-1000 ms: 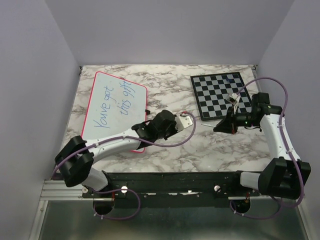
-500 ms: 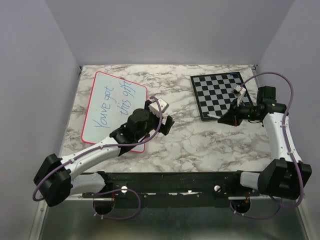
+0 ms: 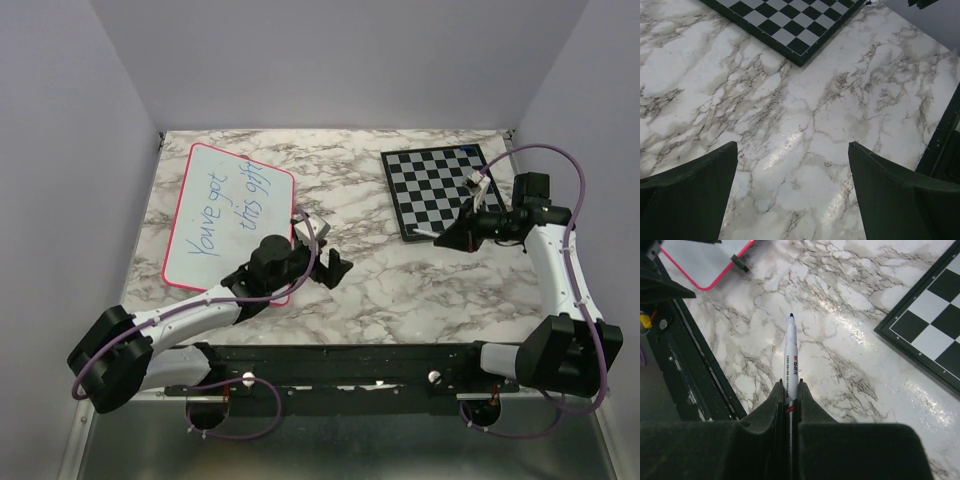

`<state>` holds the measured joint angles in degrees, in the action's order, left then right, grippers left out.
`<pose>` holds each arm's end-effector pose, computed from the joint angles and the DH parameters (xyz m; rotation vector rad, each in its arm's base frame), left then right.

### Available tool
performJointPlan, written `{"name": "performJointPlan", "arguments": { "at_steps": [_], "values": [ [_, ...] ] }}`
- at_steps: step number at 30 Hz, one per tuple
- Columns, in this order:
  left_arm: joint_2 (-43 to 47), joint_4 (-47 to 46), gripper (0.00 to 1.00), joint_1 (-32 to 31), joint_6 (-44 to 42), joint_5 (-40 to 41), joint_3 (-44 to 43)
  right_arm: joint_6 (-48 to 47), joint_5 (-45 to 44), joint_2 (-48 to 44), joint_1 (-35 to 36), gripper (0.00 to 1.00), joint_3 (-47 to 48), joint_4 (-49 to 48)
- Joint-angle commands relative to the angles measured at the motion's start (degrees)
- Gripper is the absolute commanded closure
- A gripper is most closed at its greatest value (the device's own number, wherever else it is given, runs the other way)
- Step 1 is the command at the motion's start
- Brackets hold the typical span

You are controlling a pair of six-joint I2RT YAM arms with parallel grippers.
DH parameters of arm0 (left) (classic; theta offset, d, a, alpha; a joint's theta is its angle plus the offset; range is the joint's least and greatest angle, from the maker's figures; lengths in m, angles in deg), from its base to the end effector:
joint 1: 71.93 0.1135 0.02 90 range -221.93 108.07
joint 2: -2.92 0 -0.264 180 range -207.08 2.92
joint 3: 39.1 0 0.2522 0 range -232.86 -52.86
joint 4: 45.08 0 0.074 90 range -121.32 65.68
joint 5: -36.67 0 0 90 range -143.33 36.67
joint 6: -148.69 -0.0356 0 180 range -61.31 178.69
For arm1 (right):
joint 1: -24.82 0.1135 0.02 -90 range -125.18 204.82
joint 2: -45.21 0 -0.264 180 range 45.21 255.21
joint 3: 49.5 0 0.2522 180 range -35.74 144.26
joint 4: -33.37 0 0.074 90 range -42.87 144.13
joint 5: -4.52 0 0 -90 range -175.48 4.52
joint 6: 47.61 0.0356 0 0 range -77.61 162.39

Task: Write a sentence on the whiteboard
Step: Put down the whiteboard marker without the cap at the center of the board, then pick up the pen cap from the corner of the board.

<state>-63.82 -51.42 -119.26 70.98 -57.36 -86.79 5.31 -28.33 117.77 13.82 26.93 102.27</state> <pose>0.1750 -0.1936 0.2496 0.6115 1.7628 -0.7983 0.2333 -0.0149 0.2978 -0.7571 2.0896 0.8985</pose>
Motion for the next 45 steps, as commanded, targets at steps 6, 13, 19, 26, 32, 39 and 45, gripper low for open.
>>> {"name": "performJointPlan", "arguments": {
  "at_steps": [6,13,19,26,32,39,45],
  "values": [
    [-10.2,-41.0,0.01,3.5,30.9,-12.1,7.3,-2.6,5.8,1.8,2.4,0.99,-3.9,-1.2],
    [-2.1,-28.1,0.01,7.2,27.3,-12.7,5.5,-6.2,-12.0,7.9,6.5,0.94,-10.4,-11.4],
    [5.9,-18.1,0.01,8.3,22.5,-11.2,6.3,-4.8,-16.6,12.6,7.6,0.89,-12.6,-18.6],
    [11.0,-10.2,0.01,8.8,20.0,-11.4,6.3,-3.7,-21.5,17.4,8.6,0.78,-12.0,-21.1],
    [17.1,-2.2,0.01,9.0,16.4,-11.1,4.2,-2.9,-26.9,17.9,8.8,0.68,-12.1,-20.5],
    [22.0,7.1,0.01,9.2,12.5,-12.1,0.8,-3.0,-27.3,16.2,8.8,0.59,-9.0,-16.1],
    [22.5,26.0,0.01,9.4,1.0,-11.1,-8.6,-3.2,-27.0,12.6,7.6,0.46,8.5,-9.5]
  ]
}}
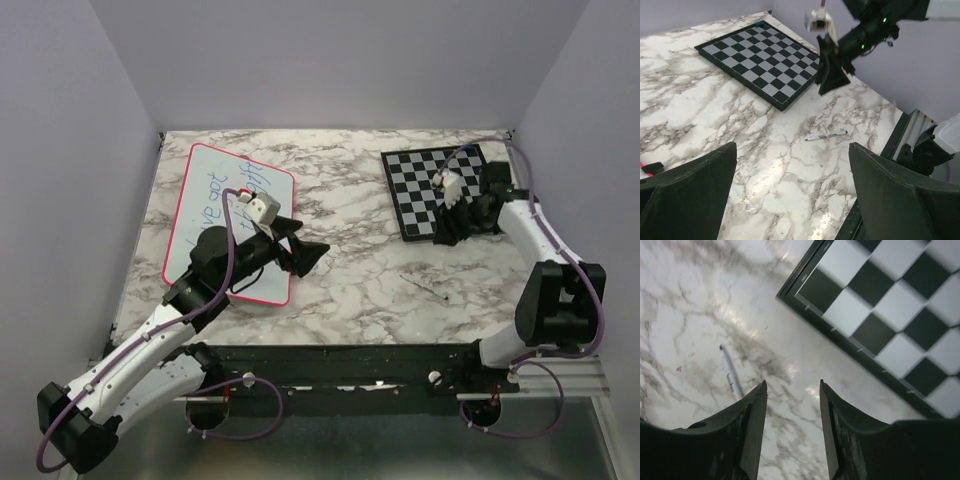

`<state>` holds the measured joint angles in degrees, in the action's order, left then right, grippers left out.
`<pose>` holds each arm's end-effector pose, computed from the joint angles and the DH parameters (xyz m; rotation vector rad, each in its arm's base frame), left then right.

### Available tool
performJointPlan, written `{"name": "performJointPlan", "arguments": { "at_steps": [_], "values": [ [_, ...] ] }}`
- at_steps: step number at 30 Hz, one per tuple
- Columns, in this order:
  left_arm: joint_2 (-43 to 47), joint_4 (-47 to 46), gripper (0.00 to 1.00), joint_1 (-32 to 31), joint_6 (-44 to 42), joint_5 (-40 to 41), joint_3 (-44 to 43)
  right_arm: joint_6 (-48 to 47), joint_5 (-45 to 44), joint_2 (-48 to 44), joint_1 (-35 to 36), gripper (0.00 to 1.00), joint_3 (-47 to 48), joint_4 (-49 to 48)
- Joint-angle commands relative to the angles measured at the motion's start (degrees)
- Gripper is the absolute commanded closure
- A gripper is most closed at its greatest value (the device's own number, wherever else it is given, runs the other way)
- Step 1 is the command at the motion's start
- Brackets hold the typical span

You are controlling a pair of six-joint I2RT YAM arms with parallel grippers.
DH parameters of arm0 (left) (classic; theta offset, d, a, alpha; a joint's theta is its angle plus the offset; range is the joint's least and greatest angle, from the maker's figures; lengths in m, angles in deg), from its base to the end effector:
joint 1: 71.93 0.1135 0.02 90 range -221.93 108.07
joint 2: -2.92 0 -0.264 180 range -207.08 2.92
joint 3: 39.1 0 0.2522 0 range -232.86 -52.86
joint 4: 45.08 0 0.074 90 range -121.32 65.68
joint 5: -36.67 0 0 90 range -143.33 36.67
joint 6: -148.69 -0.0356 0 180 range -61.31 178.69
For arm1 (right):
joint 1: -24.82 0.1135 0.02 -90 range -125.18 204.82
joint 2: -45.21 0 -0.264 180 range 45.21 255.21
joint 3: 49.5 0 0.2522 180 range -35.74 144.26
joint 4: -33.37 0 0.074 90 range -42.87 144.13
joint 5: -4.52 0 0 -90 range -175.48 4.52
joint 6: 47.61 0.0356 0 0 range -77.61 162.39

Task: Write a sentence on the whiteboard
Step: Pick up the pen cap from the corner of the board.

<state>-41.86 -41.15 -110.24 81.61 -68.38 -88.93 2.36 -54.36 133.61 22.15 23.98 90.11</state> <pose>0.1451 -0.1264 0.3238 0.4370 1.5902 -1.0346 0.2897 0.0049 0.2133 -0.9448 2.4290 0.5222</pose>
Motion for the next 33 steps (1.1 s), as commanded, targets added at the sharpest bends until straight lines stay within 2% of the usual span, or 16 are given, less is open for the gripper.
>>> {"name": "performJointPlan", "arguments": {
  "at_steps": [1,3,6,8,12,15,19,24,28,30,31,32,33],
  "values": [
    [0.2,18.2,0.01,0.3,-11.6,1.1,-8.6,-0.2,-2.5,0.1,-0.8,0.45,14.7,3.1],
    [-0.4,23.1,0.01,0.4,-15.3,2.5,-10.1,-0.4,-5.0,5.3,-0.9,0.4,23.9,3.7],
    [-0.5,23.7,0.01,0.6,-15.2,2.3,-8.9,-1.4,-9.4,17.7,-1.4,0.38,38.1,6.2],
    [-0.4,21.4,0.01,0.7,-12.8,1.0,-6.0,-3.3,-10.8,26.0,-2.1,0.37,45.3,7.6],
    [-0.4,14.6,0.01,0.8,-2.9,-2.0,0.8,-6.2,-11.4,35.7,-3.2,0.36,60.7,6.0],
    [-0.6,11.2,0.01,0.8,-0.7,-2.0,4.3,-8.6,-13.2,40.2,-3.9,0.34,64.4,1.2],
    [-3.0,8.2,0.01,0.9,0.3,-3.4,4.7,-9.7,-15.5,47.5,-5.1,0.29,76.0,-2.1],
    [-9.0,9.2,0.01,1.0,-1.7,-3.3,2.7,-11.7,-17.4,52.4,-5.8,0.24,79.0,-8.1],
    [-13.0,9.6,0.01,1.3,-2.4,-3.5,0.2,-7.2,-17.9,55.2,-7.2,0.18,81.2,-15.5],
    [-15.2,9.1,0.01,1.5,-2.3,-3.8,-0.3,-3.1,-17.8,56.6,-8.0,0.22,83.0,-17.4],
    [-16.0,8.9,0.01,1.5,-2.2,-3.9,-0.8,1.1,-18.0,56.9,-8.1,0.31,83.3,-18.9],
    [-16.7,8.4,0.01,1.5,-2.1,-3.9,-1.0,2.9,-17.9,57.0,-8.2,0.5,83.1,-19.7],
    [-18.1,8.2,0.01,1.6,-1.9,-4.0,-1.3,5.0,-18.2,57.0,-8.2,0.53,82.7,-20.6]
  ]
}}
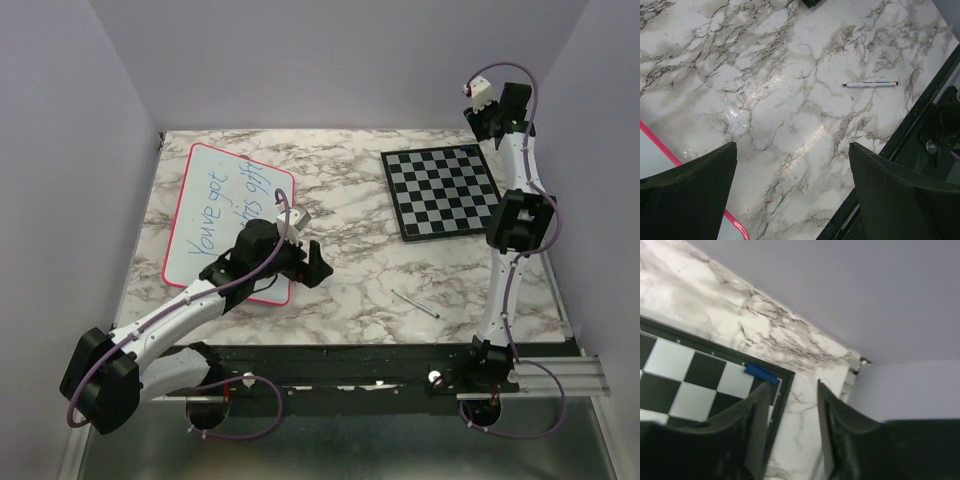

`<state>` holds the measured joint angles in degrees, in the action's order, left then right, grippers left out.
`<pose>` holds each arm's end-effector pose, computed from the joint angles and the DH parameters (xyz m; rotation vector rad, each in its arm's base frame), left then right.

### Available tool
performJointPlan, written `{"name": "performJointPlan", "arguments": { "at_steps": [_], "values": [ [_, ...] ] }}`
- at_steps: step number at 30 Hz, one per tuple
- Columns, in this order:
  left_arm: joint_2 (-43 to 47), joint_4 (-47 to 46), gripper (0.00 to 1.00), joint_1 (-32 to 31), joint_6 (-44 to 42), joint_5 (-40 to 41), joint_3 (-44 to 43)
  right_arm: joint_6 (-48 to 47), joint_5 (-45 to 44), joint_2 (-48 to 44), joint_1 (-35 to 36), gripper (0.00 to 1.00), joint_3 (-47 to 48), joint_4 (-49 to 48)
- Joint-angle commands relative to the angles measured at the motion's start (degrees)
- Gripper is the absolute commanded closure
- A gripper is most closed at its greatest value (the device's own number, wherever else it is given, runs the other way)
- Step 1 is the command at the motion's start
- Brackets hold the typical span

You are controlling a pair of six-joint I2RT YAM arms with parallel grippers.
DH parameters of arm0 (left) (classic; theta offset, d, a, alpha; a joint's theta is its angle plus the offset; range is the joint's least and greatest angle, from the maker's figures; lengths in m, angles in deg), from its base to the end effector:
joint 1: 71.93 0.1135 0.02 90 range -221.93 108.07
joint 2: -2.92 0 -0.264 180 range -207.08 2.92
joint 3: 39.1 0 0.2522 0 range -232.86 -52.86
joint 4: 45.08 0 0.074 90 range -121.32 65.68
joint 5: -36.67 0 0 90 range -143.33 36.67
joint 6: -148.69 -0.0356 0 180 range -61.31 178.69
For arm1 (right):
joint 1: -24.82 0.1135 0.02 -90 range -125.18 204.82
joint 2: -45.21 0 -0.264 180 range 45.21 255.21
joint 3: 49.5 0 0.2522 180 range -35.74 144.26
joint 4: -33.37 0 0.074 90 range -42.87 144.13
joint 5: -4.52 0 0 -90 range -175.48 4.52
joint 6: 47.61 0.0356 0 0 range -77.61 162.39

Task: Write a sentence on the whiteboard
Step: Pick up the pen cap from the corner of the board.

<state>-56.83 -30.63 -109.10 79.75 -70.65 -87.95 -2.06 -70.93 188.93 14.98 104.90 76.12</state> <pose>0.1787 -0.1488 0.2476 0.4978 2.0640 -0.9319 0.5657 -0.0890 0.2589 -0.7733 1.9787 -0.2944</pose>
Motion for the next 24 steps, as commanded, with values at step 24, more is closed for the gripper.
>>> {"name": "performJointPlan", "arguments": {
  "at_steps": [24],
  "values": [
    [-11.7,-5.7,0.01,0.5,2.5,-4.5,-6.0,59.3,16.7,1.6,-6.1,0.64,-0.5,-11.1]
  ]
}}
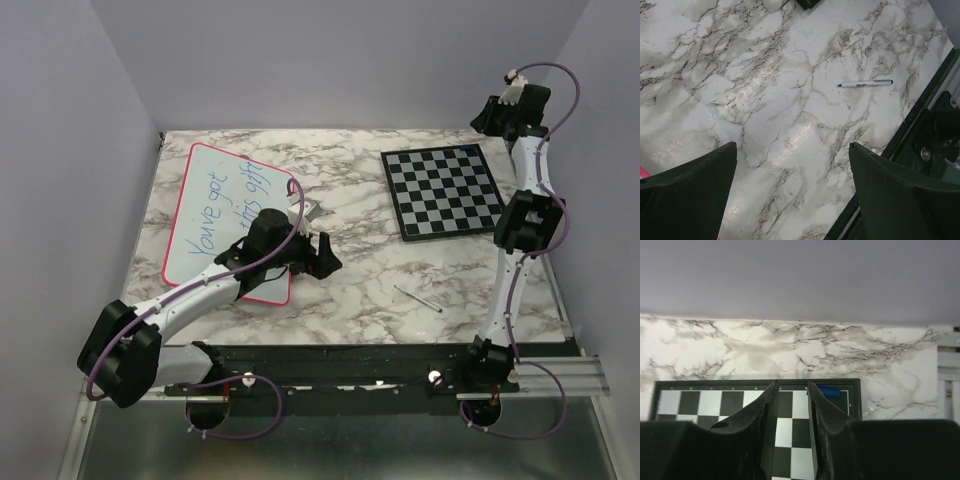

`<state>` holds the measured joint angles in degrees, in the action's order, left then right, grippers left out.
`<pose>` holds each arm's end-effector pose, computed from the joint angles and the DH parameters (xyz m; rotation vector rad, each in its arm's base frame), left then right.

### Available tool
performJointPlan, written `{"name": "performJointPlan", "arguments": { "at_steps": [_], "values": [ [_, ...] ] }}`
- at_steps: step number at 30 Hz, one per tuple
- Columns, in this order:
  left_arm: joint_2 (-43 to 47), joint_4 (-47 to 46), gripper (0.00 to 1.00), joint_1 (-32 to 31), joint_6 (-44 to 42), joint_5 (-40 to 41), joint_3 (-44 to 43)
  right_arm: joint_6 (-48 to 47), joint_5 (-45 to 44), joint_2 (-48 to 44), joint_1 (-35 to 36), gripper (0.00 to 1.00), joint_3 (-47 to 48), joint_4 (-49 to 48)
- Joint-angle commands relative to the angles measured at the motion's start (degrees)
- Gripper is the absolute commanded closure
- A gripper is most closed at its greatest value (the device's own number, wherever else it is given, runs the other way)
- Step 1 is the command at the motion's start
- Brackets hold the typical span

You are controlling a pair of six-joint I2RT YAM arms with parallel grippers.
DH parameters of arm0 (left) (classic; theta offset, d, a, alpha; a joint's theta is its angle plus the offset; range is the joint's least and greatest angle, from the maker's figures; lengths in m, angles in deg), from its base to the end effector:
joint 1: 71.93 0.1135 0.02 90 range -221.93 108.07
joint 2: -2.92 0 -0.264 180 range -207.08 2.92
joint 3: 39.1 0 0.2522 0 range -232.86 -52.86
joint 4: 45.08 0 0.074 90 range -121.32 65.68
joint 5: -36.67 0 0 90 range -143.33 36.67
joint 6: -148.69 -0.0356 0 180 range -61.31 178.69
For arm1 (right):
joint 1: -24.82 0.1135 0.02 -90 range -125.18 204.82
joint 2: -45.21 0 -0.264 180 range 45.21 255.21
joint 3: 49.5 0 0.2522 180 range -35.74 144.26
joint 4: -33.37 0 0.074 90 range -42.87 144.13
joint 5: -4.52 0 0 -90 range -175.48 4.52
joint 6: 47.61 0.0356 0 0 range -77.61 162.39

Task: Write a sentence on the whiteboard
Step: Pick up the pen cap from the corner of the board.

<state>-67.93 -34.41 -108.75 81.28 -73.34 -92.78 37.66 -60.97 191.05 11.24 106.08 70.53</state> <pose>0.2083 -0.1712 0.2383 0.4969 2.1209 -0.9789 0.5687 -0.1222 0.2554 -0.1086 2.0080 0.2347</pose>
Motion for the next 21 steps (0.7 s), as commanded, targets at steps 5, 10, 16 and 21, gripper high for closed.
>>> {"name": "performJointPlan", "arguments": {
  "at_steps": [5,10,16,21],
  "values": [
    [-1.3,-1.9,0.01,0.3,1.3,-1.8,-2.0,39.6,4.8,2.1,-2.6,0.63,-3.8,-11.6],
    [-1.7,-1.2,0.01,0.2,1.3,-1.4,-3.2,50.9,5.0,4.4,-2.9,0.66,-4.4,-16.7],
    [-3.6,-0.9,0.01,0.2,1.7,-1.3,-5.2,63.1,2.4,6.9,-2.9,0.87,-6.8,-18.2],
    [-5.2,-0.5,0.01,0.2,1.8,-1.4,-6.4,65.7,0.3,8.8,-3.0,0.93,-6.2,-18.4]
  ]
}}
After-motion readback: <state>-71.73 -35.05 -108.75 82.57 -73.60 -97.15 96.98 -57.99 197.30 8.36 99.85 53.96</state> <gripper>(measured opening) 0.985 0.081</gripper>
